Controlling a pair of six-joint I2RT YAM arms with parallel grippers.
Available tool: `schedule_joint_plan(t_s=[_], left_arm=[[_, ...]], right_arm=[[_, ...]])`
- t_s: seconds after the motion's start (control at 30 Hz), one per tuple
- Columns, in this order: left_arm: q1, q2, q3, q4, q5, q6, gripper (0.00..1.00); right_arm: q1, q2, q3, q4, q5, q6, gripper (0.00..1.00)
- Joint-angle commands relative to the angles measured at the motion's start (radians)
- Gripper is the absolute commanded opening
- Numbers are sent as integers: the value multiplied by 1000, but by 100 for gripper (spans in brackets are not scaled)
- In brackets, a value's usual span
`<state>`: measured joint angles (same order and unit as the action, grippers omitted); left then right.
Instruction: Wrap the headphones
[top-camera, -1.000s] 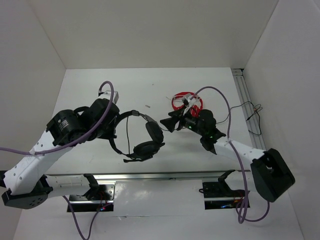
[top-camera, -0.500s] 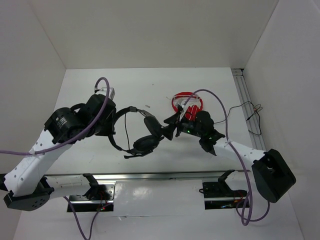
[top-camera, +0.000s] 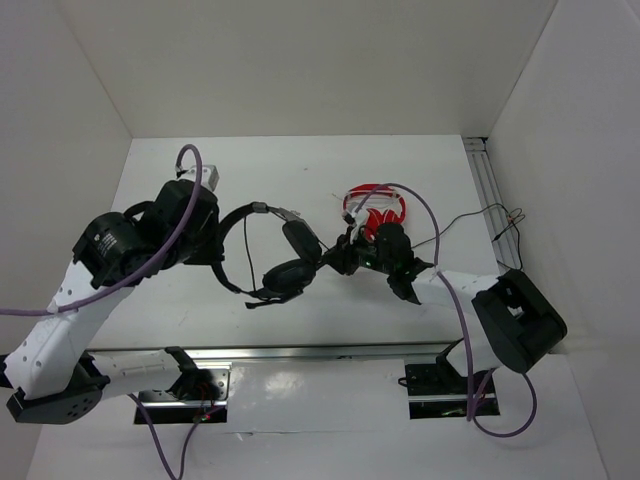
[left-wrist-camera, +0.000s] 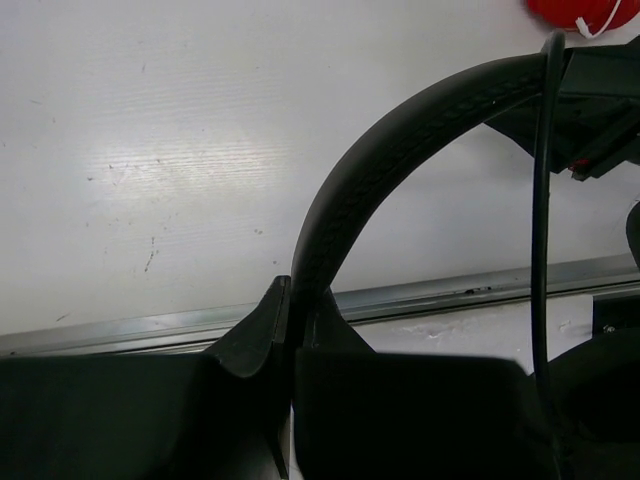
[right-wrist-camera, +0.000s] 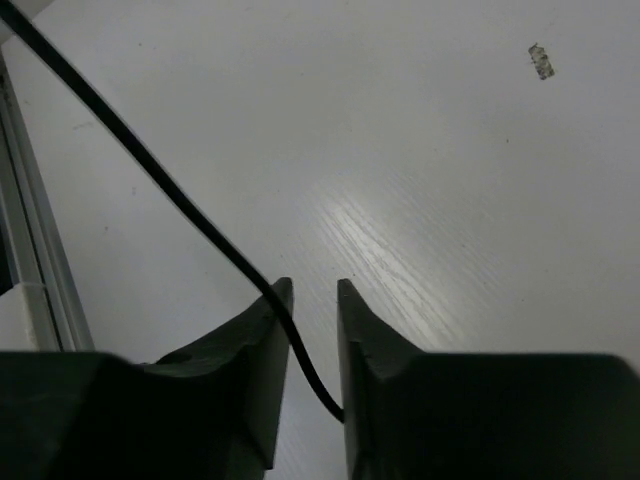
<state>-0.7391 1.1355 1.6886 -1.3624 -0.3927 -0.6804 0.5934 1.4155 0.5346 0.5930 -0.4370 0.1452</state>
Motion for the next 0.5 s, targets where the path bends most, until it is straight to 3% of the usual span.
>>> schedule_joint_plan(t_s=[0.0,0.1,0.3,0.47], left_arm=[[23,-14,57,45,-8,1,0],[63,-14,80,54,-17,-8,0],[151,-25,152,92,-102,-74,0],[263,18,164,193,-83,-129,0]], right_arm=[[3,-9,4,108,12,-1,28],[3,-33,-22,136,58,19,1],[29,-84,-77,180,58,54,0],[211,-128,-137,223,164,86,0]])
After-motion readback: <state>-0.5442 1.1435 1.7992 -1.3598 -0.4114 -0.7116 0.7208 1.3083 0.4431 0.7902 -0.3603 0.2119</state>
